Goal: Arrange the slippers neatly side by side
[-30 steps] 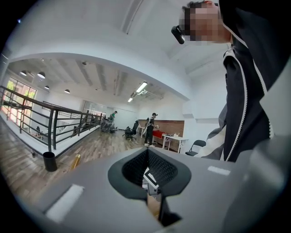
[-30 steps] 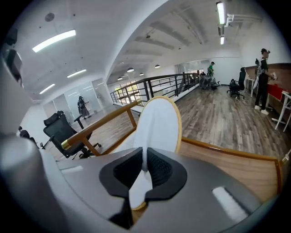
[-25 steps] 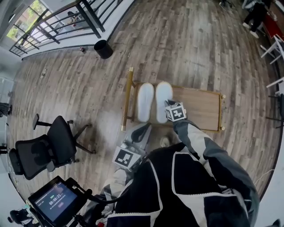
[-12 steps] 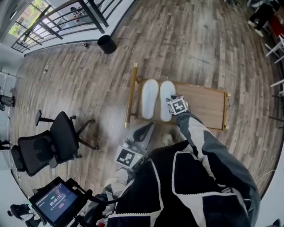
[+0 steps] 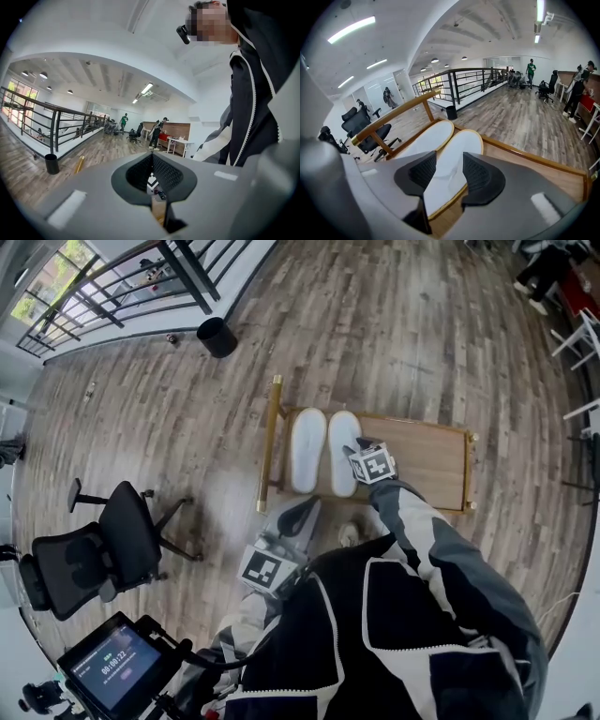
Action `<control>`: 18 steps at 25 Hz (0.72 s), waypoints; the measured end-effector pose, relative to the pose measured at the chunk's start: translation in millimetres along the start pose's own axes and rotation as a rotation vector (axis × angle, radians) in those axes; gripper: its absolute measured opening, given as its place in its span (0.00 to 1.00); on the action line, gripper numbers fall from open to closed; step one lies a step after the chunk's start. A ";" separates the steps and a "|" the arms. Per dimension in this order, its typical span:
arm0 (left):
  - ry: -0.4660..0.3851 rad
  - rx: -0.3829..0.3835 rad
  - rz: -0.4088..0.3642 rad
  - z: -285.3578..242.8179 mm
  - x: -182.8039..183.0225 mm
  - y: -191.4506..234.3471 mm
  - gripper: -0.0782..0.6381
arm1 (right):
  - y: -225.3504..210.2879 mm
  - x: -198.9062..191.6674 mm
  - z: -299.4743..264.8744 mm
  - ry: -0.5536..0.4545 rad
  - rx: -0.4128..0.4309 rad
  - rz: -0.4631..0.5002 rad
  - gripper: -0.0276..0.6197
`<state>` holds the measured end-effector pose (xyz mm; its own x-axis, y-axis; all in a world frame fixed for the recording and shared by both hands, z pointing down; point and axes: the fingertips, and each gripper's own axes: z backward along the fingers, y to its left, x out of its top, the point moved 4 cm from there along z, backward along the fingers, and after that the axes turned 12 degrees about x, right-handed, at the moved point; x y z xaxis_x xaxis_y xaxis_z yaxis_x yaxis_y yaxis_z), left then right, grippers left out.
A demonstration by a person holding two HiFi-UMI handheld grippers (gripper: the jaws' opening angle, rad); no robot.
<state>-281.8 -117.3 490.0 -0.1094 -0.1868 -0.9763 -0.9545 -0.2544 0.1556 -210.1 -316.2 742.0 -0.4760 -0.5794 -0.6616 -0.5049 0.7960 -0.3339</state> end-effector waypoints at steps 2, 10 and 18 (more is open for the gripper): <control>-0.013 -0.016 0.005 -3.1 1.8 -0.9 0.14 | 10.5 10.6 16.0 -0.073 0.032 -0.007 0.29; -0.085 -0.102 -0.019 -16.5 9.2 -7.3 0.14 | 95.6 64.4 155.2 -0.494 0.163 0.127 0.10; -0.082 -0.183 -0.022 -46.8 20.0 -27.1 0.14 | 132.1 48.2 265.3 -0.606 0.122 0.323 0.05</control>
<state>-245.2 -158.6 473.3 -0.1185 -0.1037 -0.9875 -0.8912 -0.4274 0.1518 -108.6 -192.5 487.9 -0.0845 -0.1390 -0.9867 -0.3041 0.9466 -0.1073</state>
